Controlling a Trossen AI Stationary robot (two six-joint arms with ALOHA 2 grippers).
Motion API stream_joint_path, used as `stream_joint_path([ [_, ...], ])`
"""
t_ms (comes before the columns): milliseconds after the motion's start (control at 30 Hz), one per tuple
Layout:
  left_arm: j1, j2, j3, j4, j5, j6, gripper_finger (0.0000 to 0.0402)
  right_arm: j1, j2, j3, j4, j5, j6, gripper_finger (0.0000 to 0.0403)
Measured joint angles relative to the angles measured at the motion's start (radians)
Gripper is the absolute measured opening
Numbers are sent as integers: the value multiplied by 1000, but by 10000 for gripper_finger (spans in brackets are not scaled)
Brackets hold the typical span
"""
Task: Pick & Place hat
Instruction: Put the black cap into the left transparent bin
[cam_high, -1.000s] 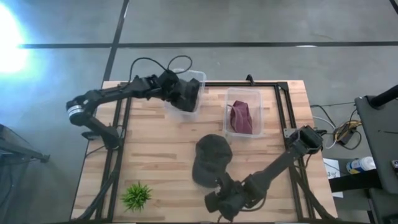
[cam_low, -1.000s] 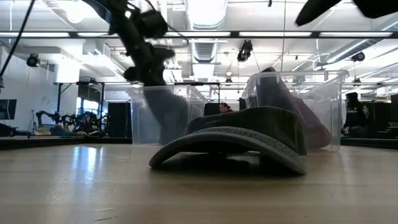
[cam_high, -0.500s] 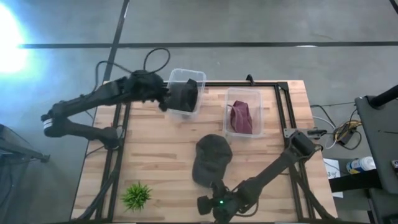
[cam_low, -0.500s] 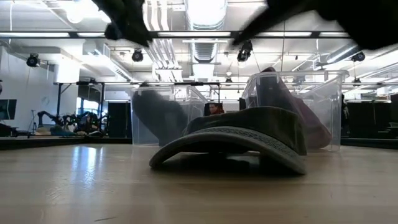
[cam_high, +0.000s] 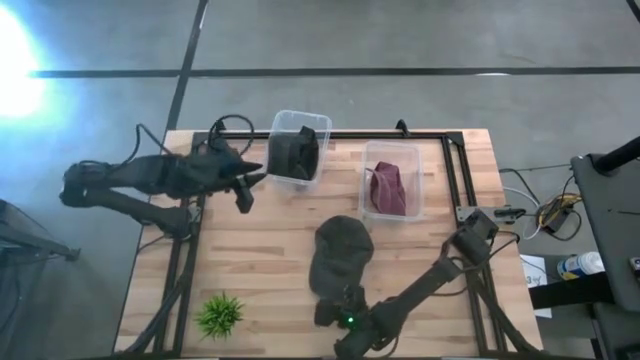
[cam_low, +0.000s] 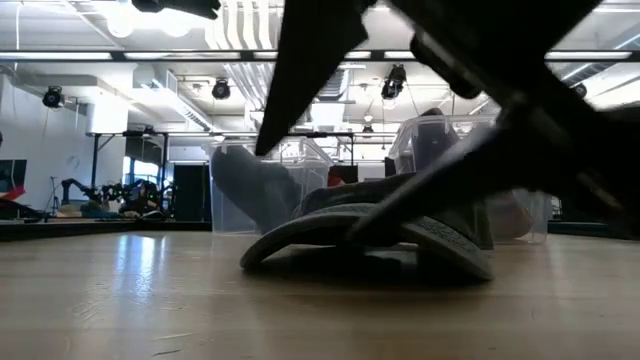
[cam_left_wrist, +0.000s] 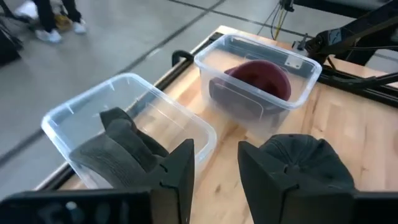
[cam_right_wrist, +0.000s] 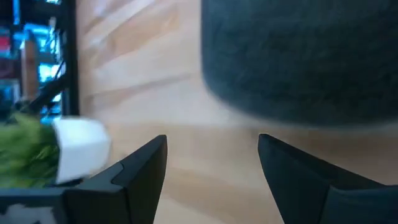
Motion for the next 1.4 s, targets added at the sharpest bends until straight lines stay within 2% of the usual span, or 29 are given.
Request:
stream_joint_path([
  [133, -79, 25, 0, 0, -89, -38, 117, -11, 30, 29, -60, 1, 2, 247],
  [333, -138, 79, 0, 0, -97, -124, 117, -4, 5, 45, -203, -14, -20, 247],
  [433, -158, 109, 0, 0, -53, -153, 117, 7, -42, 44, -257, -113, -101, 247],
  [567, -184, 150, 0, -12, 62, -161, 117, 11, -125, 44, -188, -320, -399, 247],
  [633, -201, 166, 0, -28, 95, -179, 117, 11, -166, 44, -194, -361, -475, 247],
  [700, -223, 180, 0, -62, 118, -206, 117, 15, -212, 44, -250, -289, -482, 247],
  [800, -267, 199, -9, -135, 126, -265, 117, -1, -271, 45, -443, -119, -447, 247],
  [867, -303, 202, -40, -155, 132, -347, 117, -38, -292, 37, -570, -105, -421, 247],
  [933, -348, 198, -86, -155, 145, -441, 117, -80, -302, 14, -592, -176, -462, 247],
  [1067, -445, 189, -183, -155, 157, -630, 117, -130, -284, -44, -508, -435, -602, 247],
  [1133, -487, 187, -228, -144, 157, -719, 117, -136, -257, -75, -445, -518, -635, 247],
  [1267, -555, 186, -297, -109, 155, -844, 117, -168, -196, -106, -247, -533, -685, 247],
  [1400, -592, 186, -347, -60, 155, -914, 117, -237, -132, -112, 93, -529, -793, 247],
])
